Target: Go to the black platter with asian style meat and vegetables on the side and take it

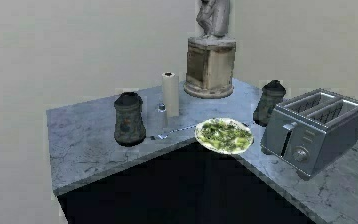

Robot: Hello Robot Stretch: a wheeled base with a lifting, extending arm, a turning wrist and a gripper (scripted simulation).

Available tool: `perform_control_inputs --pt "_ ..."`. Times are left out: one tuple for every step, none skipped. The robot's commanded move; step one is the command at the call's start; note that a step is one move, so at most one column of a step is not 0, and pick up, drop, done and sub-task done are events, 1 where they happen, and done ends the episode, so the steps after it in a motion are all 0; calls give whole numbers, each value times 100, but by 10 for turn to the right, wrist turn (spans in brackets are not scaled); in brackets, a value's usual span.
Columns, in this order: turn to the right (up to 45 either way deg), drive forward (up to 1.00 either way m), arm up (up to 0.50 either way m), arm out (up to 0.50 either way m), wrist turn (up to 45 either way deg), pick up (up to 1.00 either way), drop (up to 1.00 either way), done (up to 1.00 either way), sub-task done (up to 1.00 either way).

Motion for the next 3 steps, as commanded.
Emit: perform_control_inputs --pt "0 0 38 0 0 0 0 0 0" --pt "0 0 0 50 0 0 0 0 0" --pt "0 0 0 0 450 0 0 0 0"
